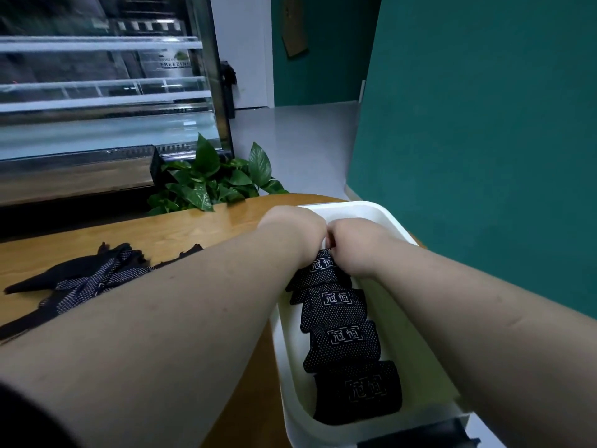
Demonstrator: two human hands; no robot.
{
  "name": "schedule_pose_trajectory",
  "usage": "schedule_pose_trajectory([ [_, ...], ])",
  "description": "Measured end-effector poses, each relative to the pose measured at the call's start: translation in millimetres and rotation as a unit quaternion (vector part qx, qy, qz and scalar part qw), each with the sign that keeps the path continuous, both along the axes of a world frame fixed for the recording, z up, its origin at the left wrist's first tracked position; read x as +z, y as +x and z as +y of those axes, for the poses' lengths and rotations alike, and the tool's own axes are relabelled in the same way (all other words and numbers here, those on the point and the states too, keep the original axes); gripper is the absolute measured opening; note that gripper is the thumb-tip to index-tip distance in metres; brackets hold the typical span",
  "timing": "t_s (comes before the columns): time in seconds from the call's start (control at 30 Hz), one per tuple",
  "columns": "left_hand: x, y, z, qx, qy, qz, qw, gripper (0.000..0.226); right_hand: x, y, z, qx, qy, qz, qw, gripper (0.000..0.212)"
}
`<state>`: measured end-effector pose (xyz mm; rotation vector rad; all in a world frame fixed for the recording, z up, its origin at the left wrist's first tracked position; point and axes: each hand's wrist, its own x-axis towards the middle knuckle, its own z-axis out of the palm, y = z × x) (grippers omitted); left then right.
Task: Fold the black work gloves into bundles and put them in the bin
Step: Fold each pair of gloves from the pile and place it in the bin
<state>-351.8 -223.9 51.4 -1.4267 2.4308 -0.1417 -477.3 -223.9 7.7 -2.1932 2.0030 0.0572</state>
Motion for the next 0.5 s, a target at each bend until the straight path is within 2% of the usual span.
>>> schedule_pose_trajectory([
  [0.13, -6.2, -1.2, -2.1, -0.004, -0.009, -0.017, 1.0, 0.026, -5.1, -0.3, 0.3, 0.021, 0.0, 0.04, 0.999, 0.01],
  [0.27, -8.1, -0.6, -3.2, -0.007, 0.004, -0.021, 1.0, 0.026, 2.8, 2.6, 7.0, 0.059, -0.048, 0.099, 0.992, 0.004],
  [0.5, 1.3, 0.7, -2.0, -0.027, 0.035, -0.018, 0.999, 0.027, 17.6, 0.4, 9.0, 0.02, 0.035, 0.057, 0.998, 0.018],
])
